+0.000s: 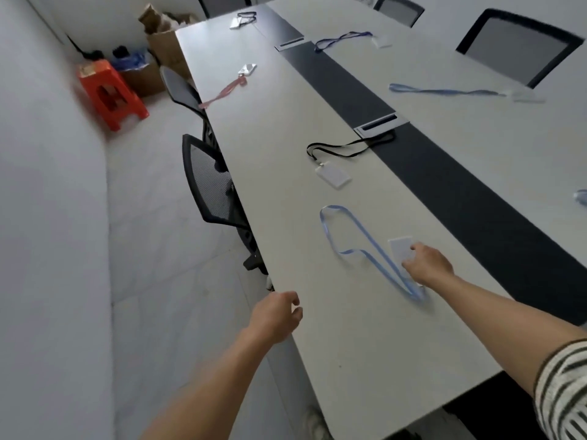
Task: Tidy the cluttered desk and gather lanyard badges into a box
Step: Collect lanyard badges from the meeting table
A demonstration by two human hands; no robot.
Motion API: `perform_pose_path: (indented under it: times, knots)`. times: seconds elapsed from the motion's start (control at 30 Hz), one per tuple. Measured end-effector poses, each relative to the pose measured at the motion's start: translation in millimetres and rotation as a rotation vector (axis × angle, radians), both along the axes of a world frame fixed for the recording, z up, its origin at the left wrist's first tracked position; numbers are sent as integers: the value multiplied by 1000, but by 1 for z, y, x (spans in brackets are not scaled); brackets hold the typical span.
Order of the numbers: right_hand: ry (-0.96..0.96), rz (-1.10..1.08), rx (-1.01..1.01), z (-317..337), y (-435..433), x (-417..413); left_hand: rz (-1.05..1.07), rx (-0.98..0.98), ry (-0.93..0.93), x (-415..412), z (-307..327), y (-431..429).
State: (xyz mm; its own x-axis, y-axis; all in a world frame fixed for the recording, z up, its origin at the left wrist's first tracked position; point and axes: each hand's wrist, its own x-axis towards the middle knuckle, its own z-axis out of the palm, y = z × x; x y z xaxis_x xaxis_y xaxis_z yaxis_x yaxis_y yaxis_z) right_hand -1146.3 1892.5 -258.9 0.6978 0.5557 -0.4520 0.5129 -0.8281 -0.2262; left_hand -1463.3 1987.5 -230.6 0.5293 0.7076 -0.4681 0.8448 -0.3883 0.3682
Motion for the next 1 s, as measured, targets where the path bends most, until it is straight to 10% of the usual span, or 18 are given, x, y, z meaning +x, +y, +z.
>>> perform_pose_path:
  times: [0.53, 1.0]
  knots:
    - [120, -186, -56, -38, 67, 12, 62, -92, 71, -15, -27, 42]
    - [115, 24, 538, 53, 177, -176, 123, -116, -133, -148, 1, 129]
